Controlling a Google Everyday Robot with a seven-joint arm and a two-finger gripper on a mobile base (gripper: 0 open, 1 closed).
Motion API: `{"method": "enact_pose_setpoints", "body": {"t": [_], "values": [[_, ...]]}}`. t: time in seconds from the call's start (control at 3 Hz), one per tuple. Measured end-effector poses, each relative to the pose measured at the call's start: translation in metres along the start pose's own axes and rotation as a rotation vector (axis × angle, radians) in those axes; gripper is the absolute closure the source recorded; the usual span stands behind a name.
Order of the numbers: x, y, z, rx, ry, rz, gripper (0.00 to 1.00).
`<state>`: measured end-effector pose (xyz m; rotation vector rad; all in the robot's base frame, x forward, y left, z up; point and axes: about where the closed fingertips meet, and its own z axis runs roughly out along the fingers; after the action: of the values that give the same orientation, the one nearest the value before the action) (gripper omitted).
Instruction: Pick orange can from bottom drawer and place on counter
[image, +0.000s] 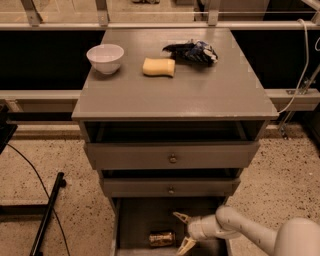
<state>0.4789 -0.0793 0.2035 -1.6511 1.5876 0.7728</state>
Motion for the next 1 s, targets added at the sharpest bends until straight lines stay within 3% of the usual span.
{"method": "enact_pose_setpoints", "body": {"t": [0.33, 1.0], "values": [[0.013, -0.004, 0.024, -0.034, -0.051, 0.011, 0.10], [0.042, -0.003, 0.047, -0.048, -0.103, 0.048, 0.17]]}}
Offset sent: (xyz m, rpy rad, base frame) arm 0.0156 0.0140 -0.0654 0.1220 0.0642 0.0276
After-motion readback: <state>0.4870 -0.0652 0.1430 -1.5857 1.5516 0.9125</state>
